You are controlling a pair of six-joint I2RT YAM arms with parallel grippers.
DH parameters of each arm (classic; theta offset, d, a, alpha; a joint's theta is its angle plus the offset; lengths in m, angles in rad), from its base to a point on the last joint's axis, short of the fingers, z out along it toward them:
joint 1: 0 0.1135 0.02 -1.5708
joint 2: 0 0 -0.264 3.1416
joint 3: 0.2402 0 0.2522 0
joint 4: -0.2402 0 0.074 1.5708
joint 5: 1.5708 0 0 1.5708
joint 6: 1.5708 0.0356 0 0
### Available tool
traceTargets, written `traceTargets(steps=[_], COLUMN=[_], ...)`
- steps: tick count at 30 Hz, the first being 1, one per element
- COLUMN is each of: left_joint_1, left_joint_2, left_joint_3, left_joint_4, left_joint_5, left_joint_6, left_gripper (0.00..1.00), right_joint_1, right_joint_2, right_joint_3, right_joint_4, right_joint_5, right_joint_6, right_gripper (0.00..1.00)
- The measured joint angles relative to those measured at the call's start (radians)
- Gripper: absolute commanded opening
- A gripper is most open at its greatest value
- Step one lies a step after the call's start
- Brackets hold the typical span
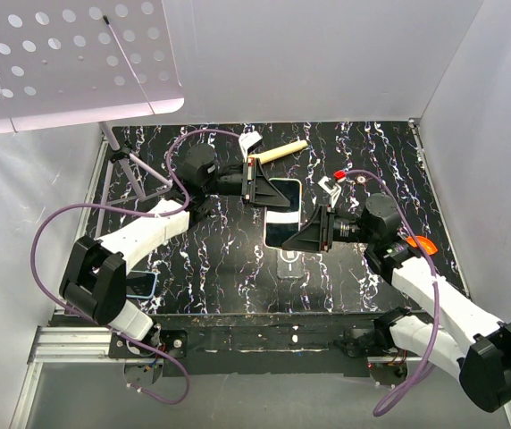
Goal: Take the phone out of the phone case
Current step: Adjust the phone, then remove the phone case from the phone.
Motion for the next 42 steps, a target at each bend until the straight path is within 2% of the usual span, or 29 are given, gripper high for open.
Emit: traceTargets(steps=[7,13,19,24,30,35,42], left_joint_1=[-0.008,-0.008,-0.008,-0.007,-0.003,-0.004,-0.018], left_joint_2=[0.009,0.016,0.016,0.024,0.069,0.081,0.081], left_joint_3=[0.026,0.027,0.031,0.031,0.026,0.004,-0.013], left_joint_4=[-0.006,-0.018,0.026,0.118,0.471,0.729,0.872], left_joint_5=[0.034,0.053,0.082,0.125,0.216,0.216,0.174], left_joint_6=[0.013,0.021,0.015,-0.047,-0.312,-0.512,-0.622], left_gripper=[0.00,0.00,0.00,0.00,0.00,0.00,0.00], right_joint_1=[0.001,0.006,0.018,0.069,0.181,0.273,0.339], right_joint_2=[-0.041,-0.023,-0.016,-0.023,-0.074,-0.092,-0.077], right_joint_3=[0.000,0.000,0.000,0.030,0.123,0.245,0.400], right_joint_4=[-0.015,0.027,0.043,-0.005,-0.195,-0.410,-0.662], right_joint_5=[-0.062,-0.116,-0.127,-0.094,0.049,0.178,0.286], right_joint_6=[-0.062,-0.056,-0.031,-0.098,-0.282,-0.424,-0.547], right_gripper=[0.34,0.24,0.01,0.01,0.01,0.01,0.01])
